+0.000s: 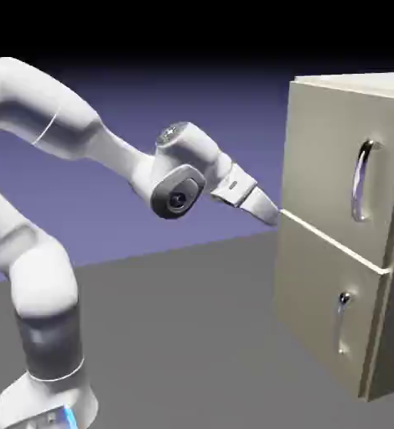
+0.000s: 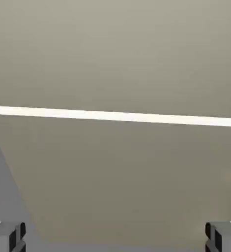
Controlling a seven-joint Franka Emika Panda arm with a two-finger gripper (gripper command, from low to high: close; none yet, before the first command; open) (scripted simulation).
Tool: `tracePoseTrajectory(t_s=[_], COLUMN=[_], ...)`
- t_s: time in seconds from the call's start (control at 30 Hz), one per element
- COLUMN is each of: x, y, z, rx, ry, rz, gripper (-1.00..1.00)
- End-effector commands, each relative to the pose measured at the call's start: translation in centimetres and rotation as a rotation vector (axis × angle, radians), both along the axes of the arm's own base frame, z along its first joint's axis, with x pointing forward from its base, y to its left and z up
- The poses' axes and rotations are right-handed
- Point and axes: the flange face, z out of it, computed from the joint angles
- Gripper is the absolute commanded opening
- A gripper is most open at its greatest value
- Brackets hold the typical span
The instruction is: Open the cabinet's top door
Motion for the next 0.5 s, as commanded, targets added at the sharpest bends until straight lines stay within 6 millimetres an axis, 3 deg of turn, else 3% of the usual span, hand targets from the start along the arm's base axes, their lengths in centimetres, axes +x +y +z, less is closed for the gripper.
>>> tracePoseTrajectory(t_s=[0.0, 0.47], x=[0.0, -1.1], y=[0.2, 1.0], z=[0.7, 9.0], rx=[-0.038, -0.604], ry=[-0.016, -0.243], rz=[0.038, 0.488], gripper=[1.00, 1.00])
